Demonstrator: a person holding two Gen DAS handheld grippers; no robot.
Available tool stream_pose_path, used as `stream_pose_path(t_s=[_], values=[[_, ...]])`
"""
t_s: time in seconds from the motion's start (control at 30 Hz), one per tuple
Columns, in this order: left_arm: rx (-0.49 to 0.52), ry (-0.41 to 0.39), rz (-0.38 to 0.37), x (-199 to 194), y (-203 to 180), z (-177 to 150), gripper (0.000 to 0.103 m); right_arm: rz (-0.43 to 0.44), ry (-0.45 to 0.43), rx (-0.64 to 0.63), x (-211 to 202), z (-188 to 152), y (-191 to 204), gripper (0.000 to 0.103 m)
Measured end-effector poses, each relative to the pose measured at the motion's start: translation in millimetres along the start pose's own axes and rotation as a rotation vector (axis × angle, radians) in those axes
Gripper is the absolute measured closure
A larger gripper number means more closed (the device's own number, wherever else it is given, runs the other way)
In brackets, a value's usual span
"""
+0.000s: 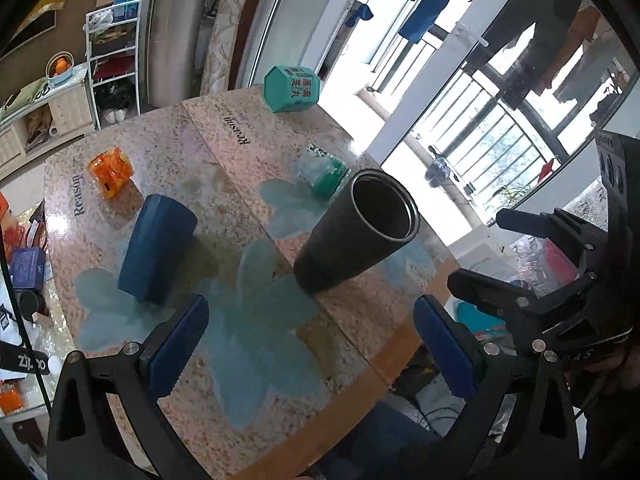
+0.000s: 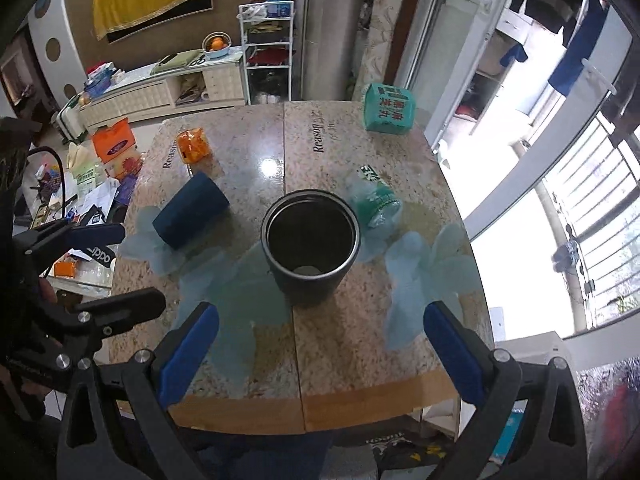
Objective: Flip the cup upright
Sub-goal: 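Open the left gripper and withdraw it from the tumbler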
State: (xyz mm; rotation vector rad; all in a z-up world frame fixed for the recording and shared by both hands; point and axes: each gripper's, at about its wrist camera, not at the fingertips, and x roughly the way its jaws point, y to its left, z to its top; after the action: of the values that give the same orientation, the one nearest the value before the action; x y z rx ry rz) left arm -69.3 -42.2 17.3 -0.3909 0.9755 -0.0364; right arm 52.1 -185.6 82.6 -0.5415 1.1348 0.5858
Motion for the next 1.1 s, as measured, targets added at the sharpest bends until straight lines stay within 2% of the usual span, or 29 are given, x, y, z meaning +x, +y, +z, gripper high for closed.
stream_pose_path(t_s=[0.13, 0.23, 0.5, 1.1], values=[[-0.004, -0.003, 0.007, -1, -1, 1, 0.0, -0.02, 0.004, -0.015, -1, 2, 2, 0.0], [-0.024, 0.003, 0.04, -1, -2, 1, 0.0, -0.032, 0.015, -0.02, -1, 2, 1, 0.0], [-0.045, 0.002, 0.058, -1, -4, 0, 0.0, -0.012, -0.007, -0.03, -8, 1, -2, 0.0], [-0.041, -0.008, 0.044, -3, -14, 7, 0.0, 0.005, -0.02, -0.029, -12, 1, -4, 0.0]])
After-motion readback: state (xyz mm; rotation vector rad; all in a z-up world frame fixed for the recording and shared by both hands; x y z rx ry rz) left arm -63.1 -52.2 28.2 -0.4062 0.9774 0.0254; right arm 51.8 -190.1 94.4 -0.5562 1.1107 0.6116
